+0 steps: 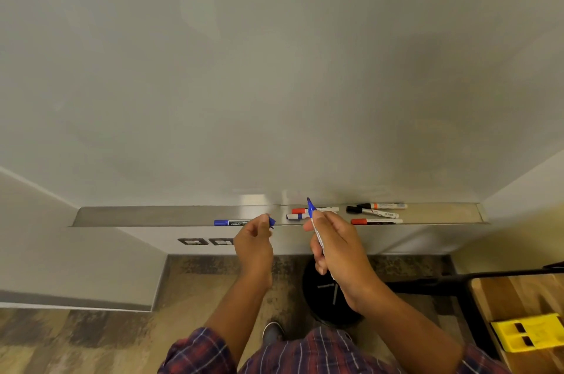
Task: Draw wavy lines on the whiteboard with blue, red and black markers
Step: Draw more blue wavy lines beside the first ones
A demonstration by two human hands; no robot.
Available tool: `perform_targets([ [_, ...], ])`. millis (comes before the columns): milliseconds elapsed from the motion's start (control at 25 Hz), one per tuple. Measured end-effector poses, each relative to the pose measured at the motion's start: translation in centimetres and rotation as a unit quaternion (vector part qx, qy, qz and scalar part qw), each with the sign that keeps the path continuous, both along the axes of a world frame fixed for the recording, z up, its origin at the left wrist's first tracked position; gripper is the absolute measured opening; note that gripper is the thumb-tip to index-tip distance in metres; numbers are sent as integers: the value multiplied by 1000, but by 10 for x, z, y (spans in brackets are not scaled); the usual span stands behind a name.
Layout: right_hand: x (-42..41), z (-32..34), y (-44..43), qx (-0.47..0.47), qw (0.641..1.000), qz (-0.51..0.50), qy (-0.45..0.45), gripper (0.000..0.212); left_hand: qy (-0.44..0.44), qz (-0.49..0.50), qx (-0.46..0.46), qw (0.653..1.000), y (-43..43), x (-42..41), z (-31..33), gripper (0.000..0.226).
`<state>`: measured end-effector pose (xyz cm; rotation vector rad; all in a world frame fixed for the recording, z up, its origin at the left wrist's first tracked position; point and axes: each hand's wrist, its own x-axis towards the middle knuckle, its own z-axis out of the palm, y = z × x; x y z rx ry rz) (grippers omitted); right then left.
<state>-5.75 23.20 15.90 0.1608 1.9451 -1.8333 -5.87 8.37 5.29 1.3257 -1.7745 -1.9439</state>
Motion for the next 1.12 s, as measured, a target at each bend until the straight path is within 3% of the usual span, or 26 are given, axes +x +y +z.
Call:
perform_targets([
  [160,-4,0,-1,-5,1000,-5,4,31,-55,-78,-161,982,-28,-13,-30,10],
  [240,-6,0,-2,-3,1000,-7,3,30,-91,-135,-243,956,-40,-26,-43,20],
  [480,-16,4,-8,-7,1000,-4,23,23,-154,-302,-414,845,-51,-48,-64,26],
  [640,-20,9,-11,-11,999,4,48,20,-191,-371,-482,770,-57,-50,-80,32],
  [920,-18,14,-15,-7,996,16,91,17,-189,-371,-499,760,-58,-46,-89,32],
  [1120,-20,19,-19,-12,993,17,112,20,-135,-343,-486,792,-59,-40,-83,22],
])
